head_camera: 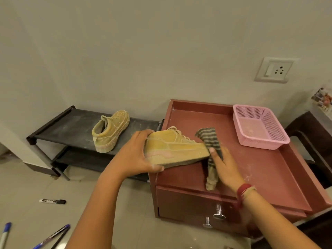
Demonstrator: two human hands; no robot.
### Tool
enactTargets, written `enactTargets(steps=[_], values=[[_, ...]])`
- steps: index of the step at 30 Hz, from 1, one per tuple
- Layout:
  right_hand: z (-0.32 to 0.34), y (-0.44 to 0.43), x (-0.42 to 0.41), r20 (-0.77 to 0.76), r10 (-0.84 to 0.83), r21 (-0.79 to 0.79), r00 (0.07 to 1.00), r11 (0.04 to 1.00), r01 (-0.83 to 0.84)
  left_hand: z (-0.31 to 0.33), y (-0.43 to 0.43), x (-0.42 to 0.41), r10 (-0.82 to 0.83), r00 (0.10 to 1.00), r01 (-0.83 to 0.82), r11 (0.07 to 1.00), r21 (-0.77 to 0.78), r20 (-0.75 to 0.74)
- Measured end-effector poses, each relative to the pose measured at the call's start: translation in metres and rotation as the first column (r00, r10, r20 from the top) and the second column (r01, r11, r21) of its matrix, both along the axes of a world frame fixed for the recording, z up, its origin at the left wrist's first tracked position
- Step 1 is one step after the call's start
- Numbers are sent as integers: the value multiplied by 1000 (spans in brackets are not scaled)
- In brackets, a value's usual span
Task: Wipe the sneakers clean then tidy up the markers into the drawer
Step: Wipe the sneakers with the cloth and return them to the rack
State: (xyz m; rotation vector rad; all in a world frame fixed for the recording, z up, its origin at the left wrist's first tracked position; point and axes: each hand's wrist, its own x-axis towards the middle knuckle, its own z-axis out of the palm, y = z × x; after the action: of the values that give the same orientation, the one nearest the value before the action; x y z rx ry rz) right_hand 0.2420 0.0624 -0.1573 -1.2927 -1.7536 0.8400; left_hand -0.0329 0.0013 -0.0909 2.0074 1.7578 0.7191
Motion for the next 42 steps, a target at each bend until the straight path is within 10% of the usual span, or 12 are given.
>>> enactTargets(steps=[5, 11, 17, 22, 28, 36, 39, 42], values=[[15, 0, 6, -95, -174, 41, 980, 983, 179, -2, 1, -1, 0, 1000, 0, 1000, -4, 4], [6, -29, -15, 240, 147, 183, 960, 964, -193, -5, 5, -4, -6, 1000, 7, 1000, -22, 16], [-4, 13, 14, -166, -90, -201, 982, 978, 56, -5, 5, -2, -18, 1000, 19, 1000, -19, 23], [10, 23, 25, -487, -348, -357, 801, 916, 181, -7, 7, -5, 12, 999, -11, 999, -39, 41], [-1, -2, -13, -76, 90, -6, 993, 996, -90, -9, 9, -8, -1, 997, 7, 997, -71, 72], [9, 26, 5, -407, -164, -386, 899, 923, -6, -8, 2, -3, -26, 992, 31, 999, -40, 122], [24, 15, 3, -469, -236, -187, 851, 968, 165, -9, 3, -3, -40, 994, 45, 998, -41, 106], [16, -12, -3, -299, 54, 143, 953, 990, -11, -9, 4, -4, -53, 993, 58, 997, -42, 109]])
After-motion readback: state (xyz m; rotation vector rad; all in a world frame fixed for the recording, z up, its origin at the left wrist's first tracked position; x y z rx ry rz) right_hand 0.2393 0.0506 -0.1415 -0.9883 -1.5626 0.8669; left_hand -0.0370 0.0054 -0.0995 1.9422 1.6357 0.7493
